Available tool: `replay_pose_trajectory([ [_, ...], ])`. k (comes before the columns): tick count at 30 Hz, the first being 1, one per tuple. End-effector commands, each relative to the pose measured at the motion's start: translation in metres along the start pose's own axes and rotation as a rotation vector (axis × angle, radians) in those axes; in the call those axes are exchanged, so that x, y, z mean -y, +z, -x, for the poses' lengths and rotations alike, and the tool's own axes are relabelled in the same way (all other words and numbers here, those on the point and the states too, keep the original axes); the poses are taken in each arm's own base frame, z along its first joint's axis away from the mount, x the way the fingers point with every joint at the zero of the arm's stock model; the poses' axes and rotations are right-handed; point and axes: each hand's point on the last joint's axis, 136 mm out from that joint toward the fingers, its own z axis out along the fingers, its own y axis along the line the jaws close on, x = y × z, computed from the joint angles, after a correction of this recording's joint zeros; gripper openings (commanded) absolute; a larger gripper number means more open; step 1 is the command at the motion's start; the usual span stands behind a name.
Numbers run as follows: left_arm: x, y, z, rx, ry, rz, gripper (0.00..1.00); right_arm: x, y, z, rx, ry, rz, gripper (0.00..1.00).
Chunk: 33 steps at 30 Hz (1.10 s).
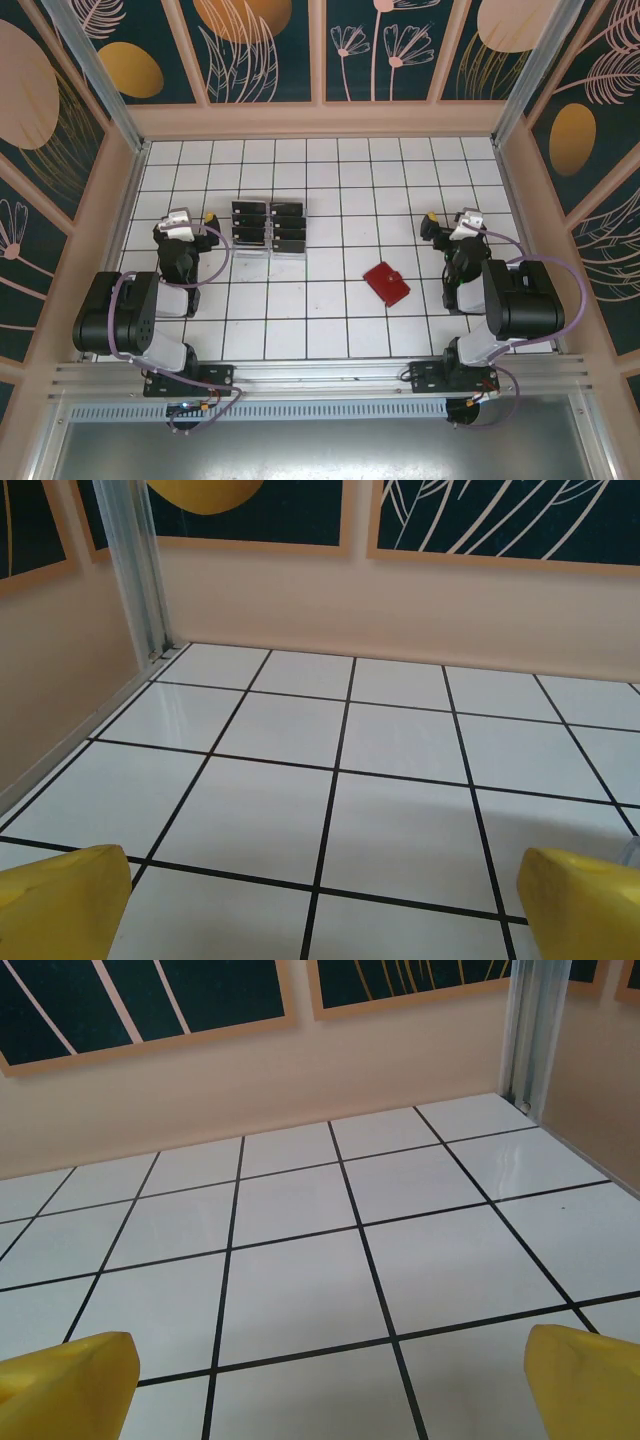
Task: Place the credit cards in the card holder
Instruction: Move the card holder to the center of the table.
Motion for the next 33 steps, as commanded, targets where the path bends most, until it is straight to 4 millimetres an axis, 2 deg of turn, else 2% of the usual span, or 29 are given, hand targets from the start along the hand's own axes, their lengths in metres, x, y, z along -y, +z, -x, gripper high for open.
replay_pose_trajectory([
  [1,0.000,0.004,0.008,0.022,-0.001,-0.002,0.99,-0.012,-0.002,0.006,0.033,-0.038,0.055,0.99],
  [11,0.001,0.005,0.008,0.018,-0.001,-0.002,0.99,-0.004,0.004,0.004,0.006,-0.010,0.028,0.99],
  [28,0.001,0.004,0.008,0.020,-0.001,-0.002,0.99,-0.003,0.005,0.004,0.004,-0.003,0.033,0.99],
  [31,0.000,0.002,0.009,0.028,-0.002,-0.003,0.99,-0.002,0.003,0.007,0.018,0.000,0.029,0.99],
  [33,-0.005,0.004,0.013,0.022,-0.018,0.031,0.99,-0.002,-0.004,0.017,0.043,-0.003,0.013,0.99],
])
